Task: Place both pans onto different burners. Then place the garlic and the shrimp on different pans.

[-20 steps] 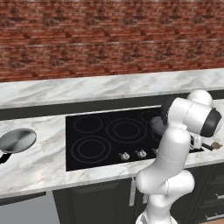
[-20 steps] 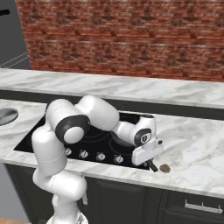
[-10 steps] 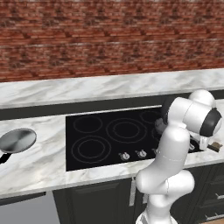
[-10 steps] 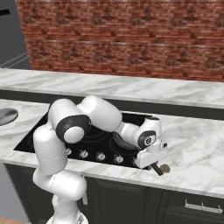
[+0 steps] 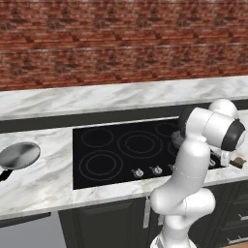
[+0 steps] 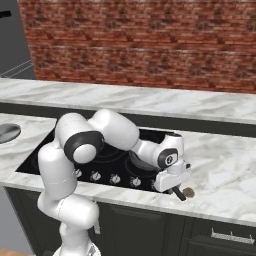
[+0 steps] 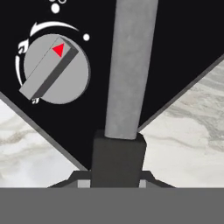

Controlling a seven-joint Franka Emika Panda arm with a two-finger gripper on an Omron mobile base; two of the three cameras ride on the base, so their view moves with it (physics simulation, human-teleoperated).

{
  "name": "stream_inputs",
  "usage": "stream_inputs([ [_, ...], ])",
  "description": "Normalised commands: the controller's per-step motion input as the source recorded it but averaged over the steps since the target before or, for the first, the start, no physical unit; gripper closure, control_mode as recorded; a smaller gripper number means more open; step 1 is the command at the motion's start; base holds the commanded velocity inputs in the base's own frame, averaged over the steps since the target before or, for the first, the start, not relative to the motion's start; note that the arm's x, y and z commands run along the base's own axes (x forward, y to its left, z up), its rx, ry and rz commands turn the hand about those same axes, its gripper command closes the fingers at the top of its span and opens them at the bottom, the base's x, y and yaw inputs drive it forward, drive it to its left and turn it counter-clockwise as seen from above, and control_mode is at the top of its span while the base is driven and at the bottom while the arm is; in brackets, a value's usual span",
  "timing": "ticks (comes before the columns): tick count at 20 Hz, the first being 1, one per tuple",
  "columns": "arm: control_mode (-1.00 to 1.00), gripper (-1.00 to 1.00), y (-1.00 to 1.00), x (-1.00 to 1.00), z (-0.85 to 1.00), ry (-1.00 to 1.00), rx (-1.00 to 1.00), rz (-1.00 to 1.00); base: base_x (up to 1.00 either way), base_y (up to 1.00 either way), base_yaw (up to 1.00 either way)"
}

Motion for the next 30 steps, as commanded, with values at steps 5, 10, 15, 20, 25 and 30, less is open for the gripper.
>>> stream_inputs([
  [5, -1.0, -1.0, 0.02, 0.0, 0.0, 0.02, 0.0, 0.0, 0.0, 0.0, 0.0],
  [10, -1.0, -1.0, 0.0, 0.0, 0.04, 0.0, 0.0, 0.0, 0.0, 0.0, 0.0],
  [15, -1.0, -1.0, 0.0, -0.02, 0.2, 0.0, 0.0, 0.0, 0.0, 0.0, 0.0],
  [20, -1.0, -1.0, 0.0, -0.08, 0.35, -0.02, 0.0, 0.0, 0.0, 0.0, 0.0],
  [25, -1.0, -1.0, 0.08, -0.24, 0.36, -0.04, 0.0, 0.0, 0.0, 0.0, 0.0],
  [30, -1.0, -1.0, 0.22, -0.07, 0.38, -0.05, 0.0, -0.03, 0.0, 0.0, 0.0],
])
